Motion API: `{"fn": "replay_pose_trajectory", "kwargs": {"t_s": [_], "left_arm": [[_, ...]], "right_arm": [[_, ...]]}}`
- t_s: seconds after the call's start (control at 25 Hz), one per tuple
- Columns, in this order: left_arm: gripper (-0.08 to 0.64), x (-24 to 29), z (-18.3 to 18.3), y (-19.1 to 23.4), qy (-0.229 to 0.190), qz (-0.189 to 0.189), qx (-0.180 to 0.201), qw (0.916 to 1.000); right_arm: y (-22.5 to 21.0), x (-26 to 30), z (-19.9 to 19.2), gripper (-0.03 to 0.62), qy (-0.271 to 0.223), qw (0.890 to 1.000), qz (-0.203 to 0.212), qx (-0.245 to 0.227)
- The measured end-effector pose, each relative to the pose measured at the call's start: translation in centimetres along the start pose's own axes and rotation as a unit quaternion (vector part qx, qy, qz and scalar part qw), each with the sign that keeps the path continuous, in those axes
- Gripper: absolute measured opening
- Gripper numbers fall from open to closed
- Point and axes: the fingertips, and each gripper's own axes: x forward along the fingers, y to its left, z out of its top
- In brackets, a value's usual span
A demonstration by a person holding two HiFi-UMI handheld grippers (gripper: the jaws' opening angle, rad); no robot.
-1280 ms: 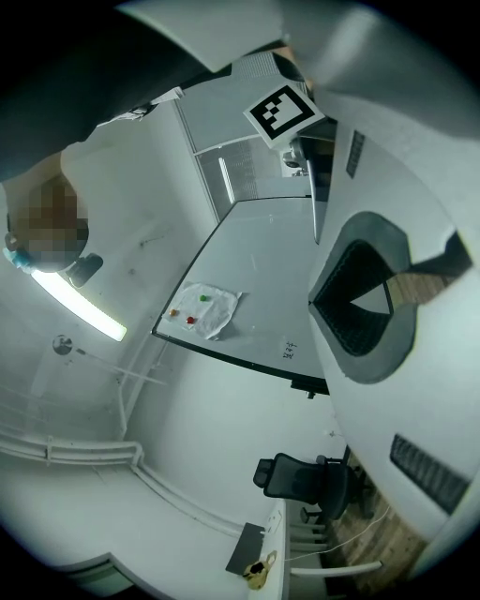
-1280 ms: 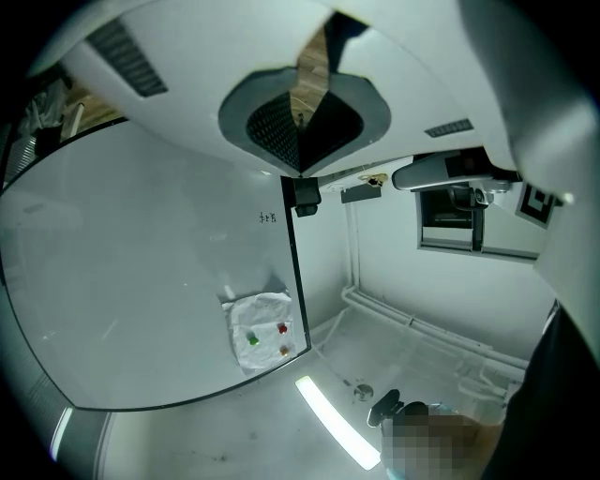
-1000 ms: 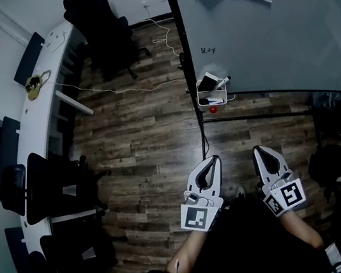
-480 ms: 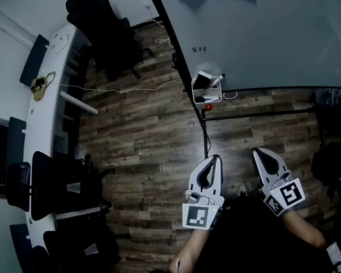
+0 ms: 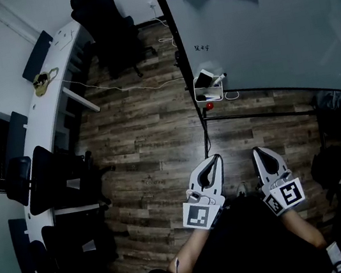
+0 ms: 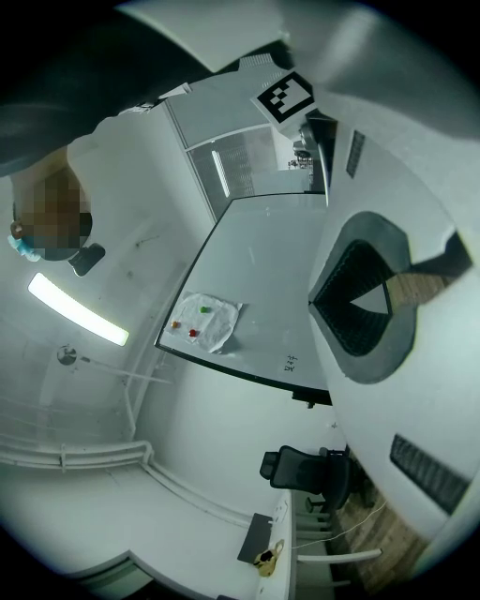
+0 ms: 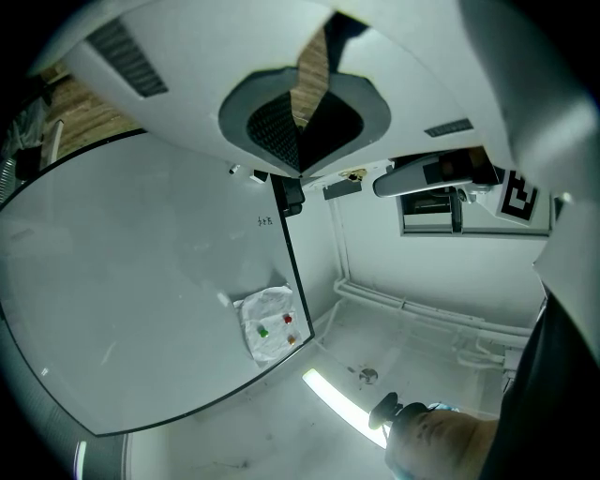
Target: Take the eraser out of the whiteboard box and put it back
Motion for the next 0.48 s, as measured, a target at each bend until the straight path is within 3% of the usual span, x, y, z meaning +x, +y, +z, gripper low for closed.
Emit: {"fn": "replay_pose_trajectory", "kwargs": {"t_s": [0.48], "left_arm": [[0.006,0.16,0.15,0.35,-0.004,-0.004,0.000,1.0000]], "right_arm": [[0.25,0.62,0.00,0.014,0.003,1.000,0.005,-0.001]]}}
